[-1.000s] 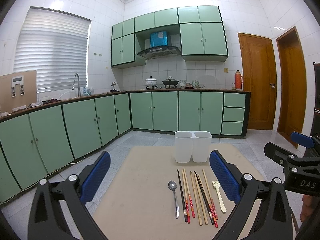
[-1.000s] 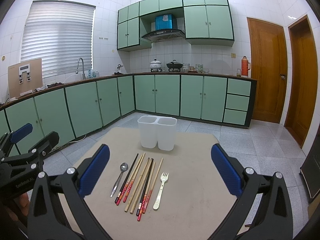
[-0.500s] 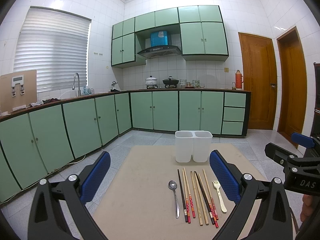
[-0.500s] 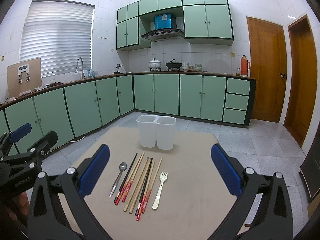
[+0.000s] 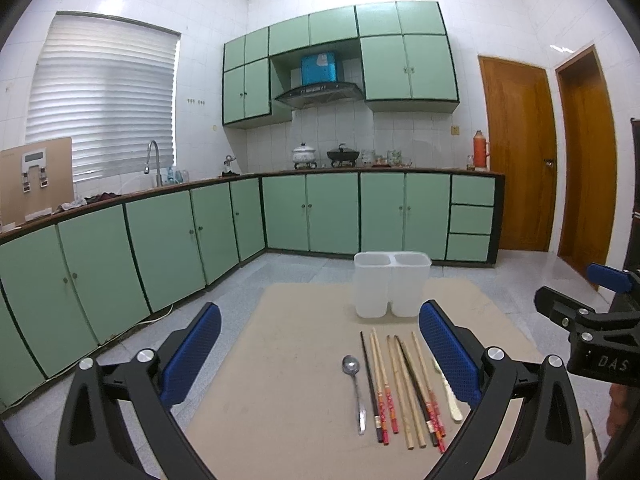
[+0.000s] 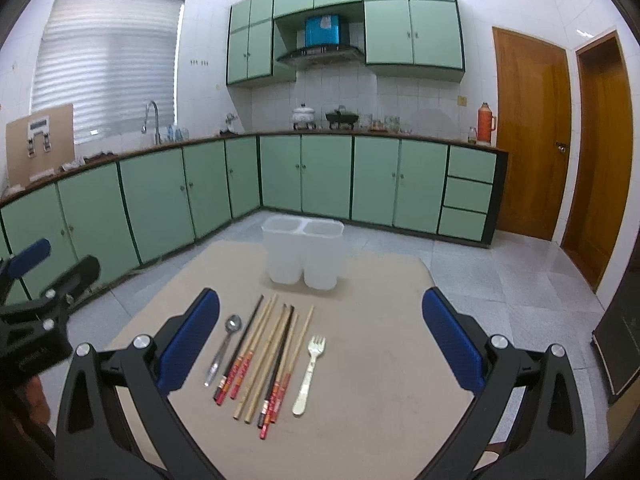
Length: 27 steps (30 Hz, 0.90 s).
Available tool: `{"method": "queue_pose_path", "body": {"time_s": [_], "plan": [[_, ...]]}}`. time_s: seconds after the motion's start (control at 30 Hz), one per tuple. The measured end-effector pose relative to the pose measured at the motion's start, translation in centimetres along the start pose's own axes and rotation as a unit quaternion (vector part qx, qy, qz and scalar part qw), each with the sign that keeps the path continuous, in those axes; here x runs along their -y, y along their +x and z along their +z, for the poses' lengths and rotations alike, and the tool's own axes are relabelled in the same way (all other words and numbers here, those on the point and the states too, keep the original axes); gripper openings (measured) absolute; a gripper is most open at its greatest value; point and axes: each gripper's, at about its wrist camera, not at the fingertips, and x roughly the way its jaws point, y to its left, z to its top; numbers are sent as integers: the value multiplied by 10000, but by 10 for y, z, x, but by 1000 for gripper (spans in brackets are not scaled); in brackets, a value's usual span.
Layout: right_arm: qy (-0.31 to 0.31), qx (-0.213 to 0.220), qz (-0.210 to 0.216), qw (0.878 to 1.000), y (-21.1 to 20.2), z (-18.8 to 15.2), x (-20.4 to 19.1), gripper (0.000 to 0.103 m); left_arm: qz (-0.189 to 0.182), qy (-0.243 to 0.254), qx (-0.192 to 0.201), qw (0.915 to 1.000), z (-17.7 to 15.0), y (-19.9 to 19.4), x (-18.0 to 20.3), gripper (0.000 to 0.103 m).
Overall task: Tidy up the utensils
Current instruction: 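Grasp the white plastic fork with the right tool while the left tool grasps the steel spoon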
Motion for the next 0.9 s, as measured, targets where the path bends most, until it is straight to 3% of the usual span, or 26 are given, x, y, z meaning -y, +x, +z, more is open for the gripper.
{"method": "queue_pose_path", "body": {"time_s": [0.3,0.67,0.8,0.9], "plan": [[-60,-1016,-376,9941,73,-17,14,98,168,110,-858,9961,-18,67,-9,97],[-21,-2137,-148,9768,173,-28,5,96,45,263,-1982,9798,-45,165,0,97],[-137,-2623,12,9649,206,-36,-1,73,52,323,-2251,9738,-53,195,4,97],[16,-3028,98,9530,227,-45,2,67,45,369,-2413,9697,-60,211,3,97]]}}
